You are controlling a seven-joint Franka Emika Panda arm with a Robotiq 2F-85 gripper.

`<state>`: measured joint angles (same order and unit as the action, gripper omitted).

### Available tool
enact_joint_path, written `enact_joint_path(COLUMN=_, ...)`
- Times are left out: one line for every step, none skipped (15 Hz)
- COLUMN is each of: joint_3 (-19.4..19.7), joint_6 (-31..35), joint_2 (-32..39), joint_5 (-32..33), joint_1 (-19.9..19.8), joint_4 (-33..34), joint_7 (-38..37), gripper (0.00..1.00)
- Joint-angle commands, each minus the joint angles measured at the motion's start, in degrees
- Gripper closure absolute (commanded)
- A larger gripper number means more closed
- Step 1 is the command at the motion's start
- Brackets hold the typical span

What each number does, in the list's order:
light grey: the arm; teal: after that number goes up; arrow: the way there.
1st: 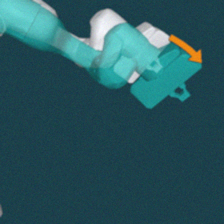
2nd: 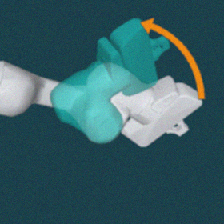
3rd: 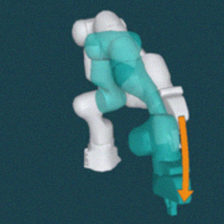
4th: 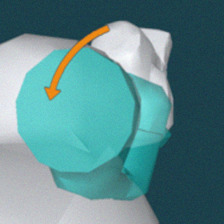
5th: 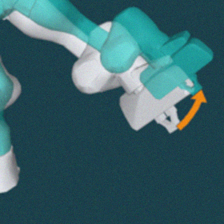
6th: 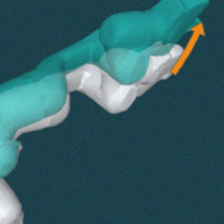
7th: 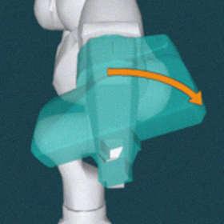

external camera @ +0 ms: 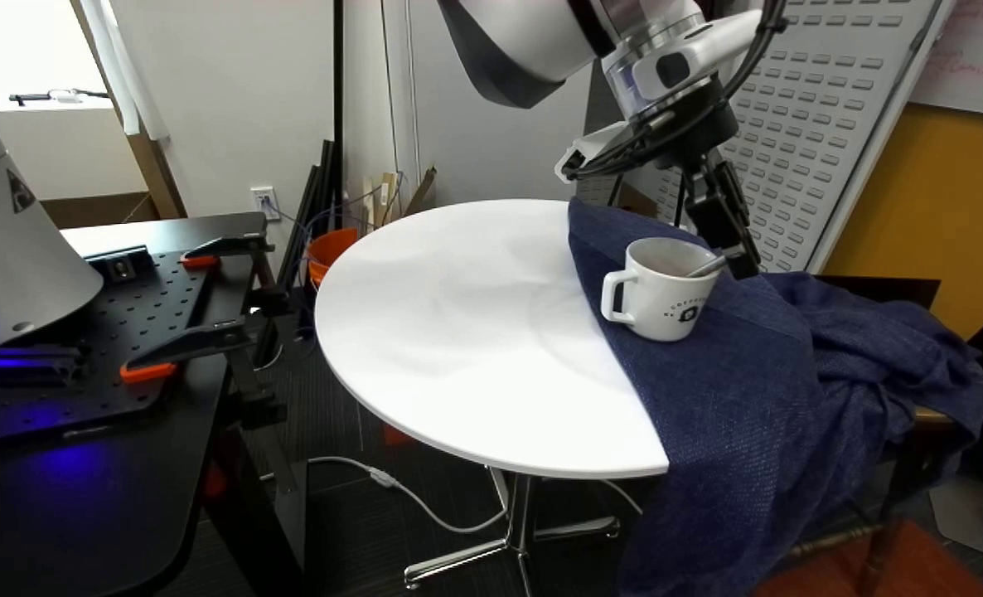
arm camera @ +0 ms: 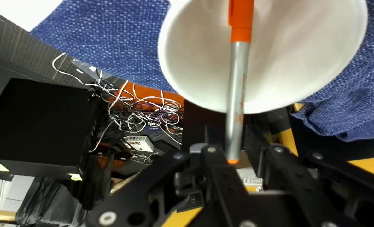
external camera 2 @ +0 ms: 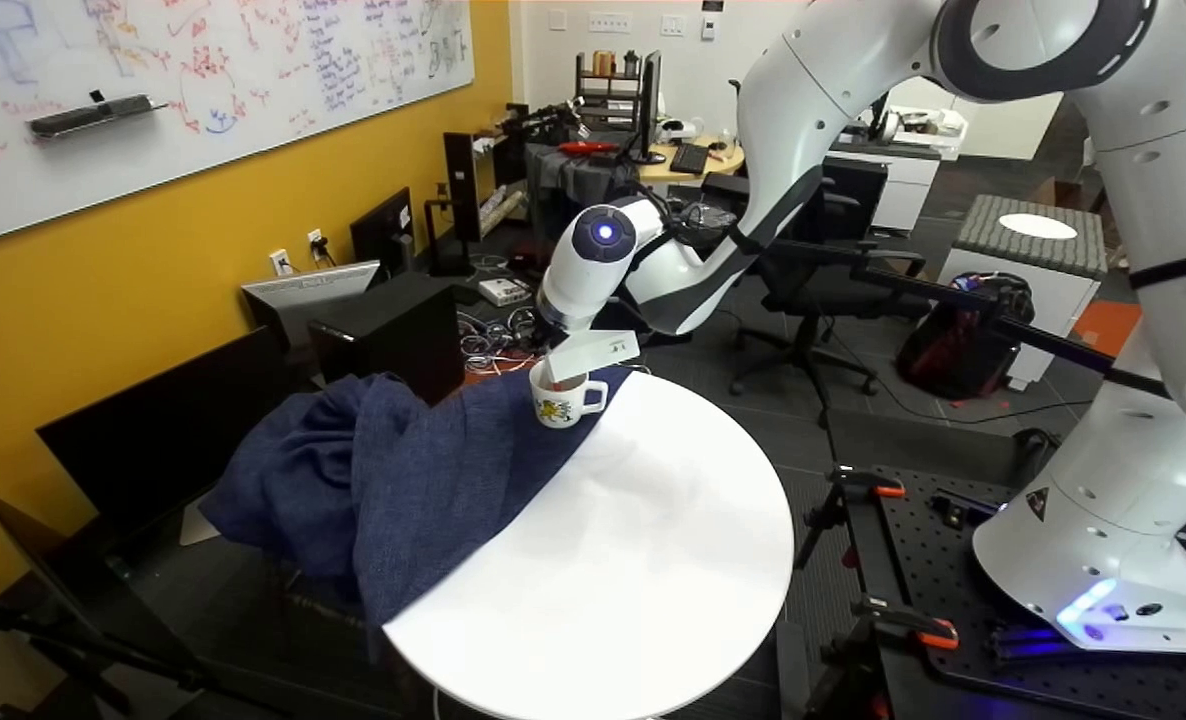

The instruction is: Pick the marker from the cup and put it on the table

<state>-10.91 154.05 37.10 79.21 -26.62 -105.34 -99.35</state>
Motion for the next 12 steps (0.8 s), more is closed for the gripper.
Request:
enact_joint_path(joint_3=0.11, joint_6=-1.61, joint_2=0.13, joint_5=0.07, joint_1=0.98, joint_4=1.02, joint_7=-0.73, gripper=0.75)
enact_joint_path(joint_3=-0.01, joint_6=-1.83, joint_2=-0.32, joint_5=-0.19, joint_1=1.11, joint_4=0.59, joint_7=-0.64, gripper=0.77)
enact_joint_path(joint_3=0.18, joint_6=-1.61, joint_2=0.04, joint_5=0.26, joint_1=1.18, joint_4=1.00, joint_7=-0.98, gripper=0.86)
enact_joint_path(joint_3=0.10, joint_6=-1.77, joint_2=-0.34, joint_5=0.11, joint_1=1.22, joint_4=0.66, joint_7=-0.95, gripper=0.89)
enact_joint_path(joint_3=0.18, joint_6=-1.80, joint_2=-0.66, joint_5=0.39, joint_1=1.36, joint_4=0.47, joint_7=-1.28, gripper=1.00)
enact_joint_path(joint_3=0.26, joint_6=-1.65, joint_2=-0.79, joint_5=0.73, joint_1=1.46, joint_4=0.41, joint_7=-1.62, gripper=1.00)
enact_joint_path(joint_3=0.32, joint_6=-1.66, joint_2=-0.98, joint_5=0.95, joint_1=1.57, joint_4=0.32, joint_7=-1.90, gripper=0.97)
enact_joint_path(joint_3=0.32, joint_6=-1.63, joint_2=-1.48, joint_5=1.15, joint_1=1.73, joint_4=-0.05, joint_7=-2.18, gripper=0.97)
enact_joint_path(joint_3=0.36, joint_6=-1.64, joint_2=-1.80, joint_5=1.38, joint_1=1.87, joint_4=-0.27, joint_7=-2.41, gripper=0.97)
enact_joint_path(joint_3=0.44, joint_6=-1.55, joint_2=-2.21, joint_5=1.80, joint_1=2.07, joint_4=-0.58, joint_7=-2.77, gripper=0.97)
enact_joint_path(joint_3=0.43, joint_6=-1.70, joint_2=-2.94, joint_5=2.03, joint_1=2.24, joint_4=-1.18, joint_7=-3.04, gripper=0.97)
enact_joint_path(joint_3=0.50, joint_6=-1.72, joint_2=-3.57, joint_5=2.50, joint_1=2.46, joint_4=-1.64, joint_7=-3.47, gripper=0.97)
